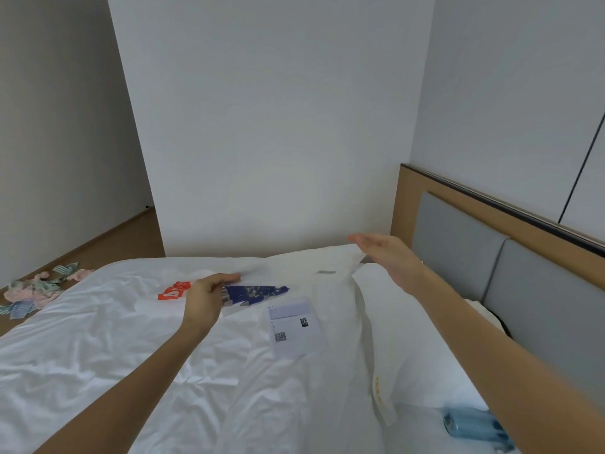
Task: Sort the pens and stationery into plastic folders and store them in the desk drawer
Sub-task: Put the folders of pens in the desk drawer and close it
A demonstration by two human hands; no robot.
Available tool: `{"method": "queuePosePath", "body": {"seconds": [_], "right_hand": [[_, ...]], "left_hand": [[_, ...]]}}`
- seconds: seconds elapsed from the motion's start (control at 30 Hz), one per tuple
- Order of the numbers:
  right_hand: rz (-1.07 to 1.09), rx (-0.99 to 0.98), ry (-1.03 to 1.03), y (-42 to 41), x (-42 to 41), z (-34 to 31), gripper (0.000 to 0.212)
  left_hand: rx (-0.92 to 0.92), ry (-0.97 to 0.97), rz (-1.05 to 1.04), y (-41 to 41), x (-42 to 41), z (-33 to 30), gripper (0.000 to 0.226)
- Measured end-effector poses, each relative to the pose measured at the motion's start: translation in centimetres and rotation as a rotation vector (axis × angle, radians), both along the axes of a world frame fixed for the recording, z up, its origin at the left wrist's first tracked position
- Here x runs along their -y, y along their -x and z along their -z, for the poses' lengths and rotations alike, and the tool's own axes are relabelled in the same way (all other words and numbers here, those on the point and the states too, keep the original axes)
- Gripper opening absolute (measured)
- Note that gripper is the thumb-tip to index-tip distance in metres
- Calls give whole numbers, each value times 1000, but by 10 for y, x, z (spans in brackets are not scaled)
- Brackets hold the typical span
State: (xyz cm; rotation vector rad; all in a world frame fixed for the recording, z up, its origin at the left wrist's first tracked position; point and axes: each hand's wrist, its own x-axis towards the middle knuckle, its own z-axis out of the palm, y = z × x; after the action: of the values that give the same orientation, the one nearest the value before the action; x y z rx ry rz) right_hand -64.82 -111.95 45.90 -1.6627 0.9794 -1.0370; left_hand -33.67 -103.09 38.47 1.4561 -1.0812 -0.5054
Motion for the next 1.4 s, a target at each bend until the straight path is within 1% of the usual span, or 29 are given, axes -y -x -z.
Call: {"method": "queuePosePath", "body": {"seconds": [0.07, 0.17, 0.27, 0.33, 0.4, 0.5, 0.57, 0.67, 0.73, 0.8, 0.87, 0.9, 0.97, 1.03, 1.13, 1.23, 1.33, 1.37, 1.4], "right_hand": [[0, -46, 6, -5, -2, 3, 24], [5, -126, 35, -9, -5, 10, 19], [-4, -201, 33, -14, -6, 20, 22], [13, -252, 52, -19, -6, 27, 23], [39, -347, 94, -24, -5, 32, 23], [116, -590, 130, -32, -1, 38, 25], [134, -660, 168, -36, -1, 40, 29], [40, -666, 300, -42, -7, 40, 43], [-47, -733, 354, -46, -10, 42, 55], [-131, -837, 374, -49, -9, 44, 65], [-232, -863, 321, -49, -8, 45, 69], [-287, -866, 285, -49, -10, 43, 68], [-406, -916, 251, -49, -15, 39, 57], [-506, -958, 177, -49, -18, 39, 47], [-590, -1007, 42, -52, -23, 43, 41], [-618, -958, -35, -50, -27, 49, 28], [-629, -866, -70, -48, -34, 53, 21], [-626, -840, -71, -51, -37, 54, 20], [-613, -829, -72, -53, -38, 56, 18]], "left_hand": [[-71, 41, -9, 2, 0, -1, 33], [-189, 108, -14, 2, -1, -2, 39], [-240, 161, -6, 2, -1, 0, 37], [-240, 174, 12, 1, 0, 2, 37], [-204, 184, 52, 1, 0, 4, 38], [-120, 184, 138, 4, -1, 6, 41], [-37, 178, 184, 6, -4, 9, 45], [82, 204, 293, 9, -9, 16, 62], [159, 220, 376, 11, -11, 20, 74], [250, 227, 419, 14, -14, 21, 76], [352, 268, 443, 17, -17, 19, 68], [389, 297, 456, 18, -19, 18, 63], [405, 342, 477, 20, -20, 16, 58], [403, 363, 501, 22, -20, 15, 57], [364, 356, 555, 28, -21, 18, 53], [284, 278, 598, 32, -23, 19, 52], [136, 131, 627, 35, -25, 13, 52], [77, 96, 652, 35, -26, 11, 48], [-3, 75, 651, 34, -27, 9, 36]]}}
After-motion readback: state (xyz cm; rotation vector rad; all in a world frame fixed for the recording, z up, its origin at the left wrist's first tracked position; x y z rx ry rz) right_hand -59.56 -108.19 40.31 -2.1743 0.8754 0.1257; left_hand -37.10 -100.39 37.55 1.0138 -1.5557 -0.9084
